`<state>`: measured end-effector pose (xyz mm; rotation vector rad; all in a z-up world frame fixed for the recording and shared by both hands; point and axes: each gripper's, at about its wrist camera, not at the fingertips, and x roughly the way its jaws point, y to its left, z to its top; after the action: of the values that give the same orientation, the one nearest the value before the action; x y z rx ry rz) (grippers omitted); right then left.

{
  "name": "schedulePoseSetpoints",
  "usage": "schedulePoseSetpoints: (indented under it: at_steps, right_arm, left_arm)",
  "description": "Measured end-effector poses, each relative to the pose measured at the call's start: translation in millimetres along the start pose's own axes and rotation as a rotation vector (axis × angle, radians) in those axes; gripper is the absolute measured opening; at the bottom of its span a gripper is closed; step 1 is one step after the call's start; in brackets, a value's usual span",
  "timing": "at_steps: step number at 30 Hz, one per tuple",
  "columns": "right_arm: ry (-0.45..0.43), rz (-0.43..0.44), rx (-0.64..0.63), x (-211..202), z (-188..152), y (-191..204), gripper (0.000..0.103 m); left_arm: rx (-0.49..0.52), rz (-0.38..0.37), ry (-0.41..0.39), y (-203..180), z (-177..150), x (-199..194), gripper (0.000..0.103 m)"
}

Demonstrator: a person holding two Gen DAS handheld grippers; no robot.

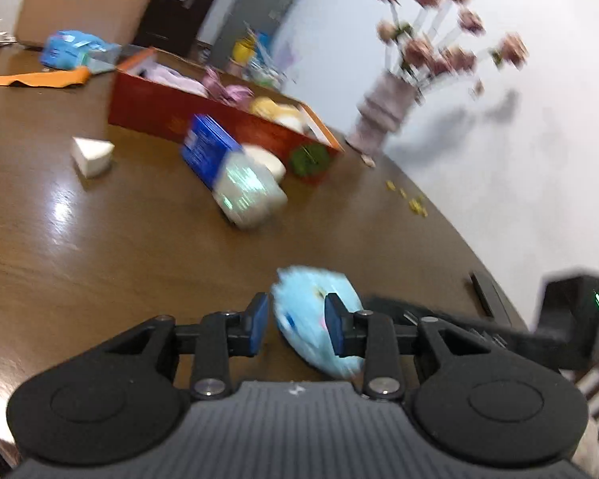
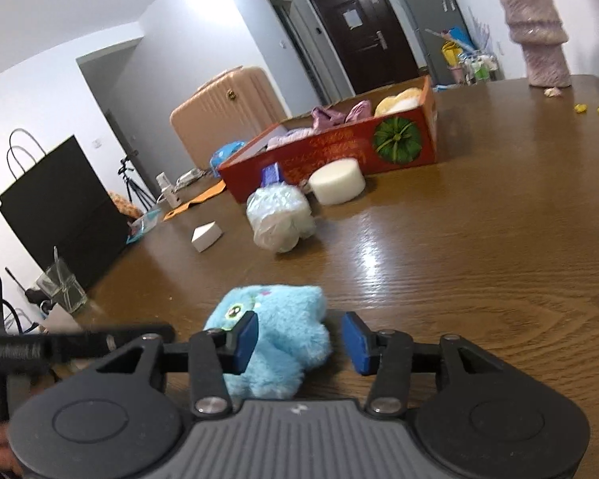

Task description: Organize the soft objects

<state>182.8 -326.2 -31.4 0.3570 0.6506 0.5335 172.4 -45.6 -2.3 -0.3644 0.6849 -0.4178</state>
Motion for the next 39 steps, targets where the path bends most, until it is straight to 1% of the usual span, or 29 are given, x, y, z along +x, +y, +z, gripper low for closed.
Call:
schedulePoseSetpoints:
  at_steps: [2, 4, 6, 7, 9, 10, 11, 13, 14, 15, 18, 19, 22, 23, 25, 26, 27, 29, 31, 33, 37, 39]
  right_arm:
    - [-0.004, 0.015, 0.02, -8, -1, -4, 0.047]
    - [0.001, 0.036, 0.057, -11, -9, -6, 0.047]
    - [0.021, 0.05, 0.098, -8, -18, -7, 0.047]
    - [0.024, 0.051, 0.11, -5, -23, -6, 0.047]
    - [-0.001, 0.046, 0.13, -1, -27, -6, 0.046]
    - [-0.029, 0.041, 0.132, 0, -27, -7, 0.046]
    - [-0.062, 0.015, 0.133, 0, -25, -9, 0.045]
    - [-0.107, -0.068, 0.114, 1, -19, -12, 0.045]
    - [-0.126, -0.093, 0.11, 0, -17, -13, 0.045]
    - [-0.151, -0.108, 0.116, -5, -13, -15, 0.045]
    - [-0.179, -0.087, 0.137, -19, -7, -18, 0.046]
    - [-0.164, -0.077, 0.133, -22, -6, -18, 0.046]
    - [-0.08, -0.037, 0.148, -24, -10, -18, 0.046]
    - [-0.057, -0.017, 0.163, -23, -14, -17, 0.046]
    - [-0.021, 0.014, 0.193, -18, -21, -16, 0.047]
    - [-0.011, 0.016, 0.196, -14, -24, -15, 0.047]
    - [0.0, 0.01, 0.196, -11, -27, -15, 0.045]
    - [-0.014, 0.016, 0.203, -8, -26, -16, 0.046]
    - [-0.012, 0.028, 0.196, -4, -24, -16, 0.041]
    - [-0.007, 0.043, 0.182, 0, -20, -16, 0.033]
    - [0.009, 0.041, 0.147, 7, -12, -13, 0.032]
    - [0.013, 0.038, 0.137, 8, -5, -14, 0.031]
  left_arm:
    - [-0.011, 0.005, 0.017, 2, 5, 12, 0.031]
    - [-0.005, 0.003, 0.056, -2, 6, 29, 0.031]
    - [-0.007, -0.014, 0.092, -4, 3, 41, 0.031]
    - [-0.014, -0.018, 0.093, -5, 2, 44, 0.031]
    - [-0.013, -0.023, 0.108, -9, -1, 42, 0.031]
    - [-0.01, -0.035, 0.124, -12, -4, 39, 0.031]
    - [0.003, -0.052, 0.151, -17, -8, 37, 0.031]
    - [0.066, -0.114, 0.208, -30, -18, 33, 0.031]
    - [0.096, -0.145, 0.218, -34, -20, 30, 0.031]
    - [0.112, -0.154, 0.202, -35, -19, 26, 0.032]
    - [0.1, -0.115, 0.106, -26, -3, 19, 0.041]
    - [0.084, -0.103, 0.083, -22, 3, 21, 0.043]
    - [0.068, -0.081, 0.077, -14, 9, 37, 0.043]
    - [0.057, -0.068, 0.095, -13, 8, 45, 0.044]
    - [0.049, -0.076, 0.134, -13, 4, 54, 0.043]
    - [0.049, -0.083, 0.145, -14, 0, 54, 0.043]
    - [0.044, -0.094, 0.146, -15, -4, 52, 0.043]
    - [0.034, -0.106, 0.154, -16, -9, 49, 0.04]
    - [0.029, -0.113, 0.159, -16, -10, 47, 0.037]
    - [0.027, -0.116, 0.16, -16, -11, 47, 0.037]
    - [0.014, -0.115, 0.154, -15, -8, 48, 0.036]
    - [0.018, -0.121, 0.151, -16, -3, 49, 0.033]
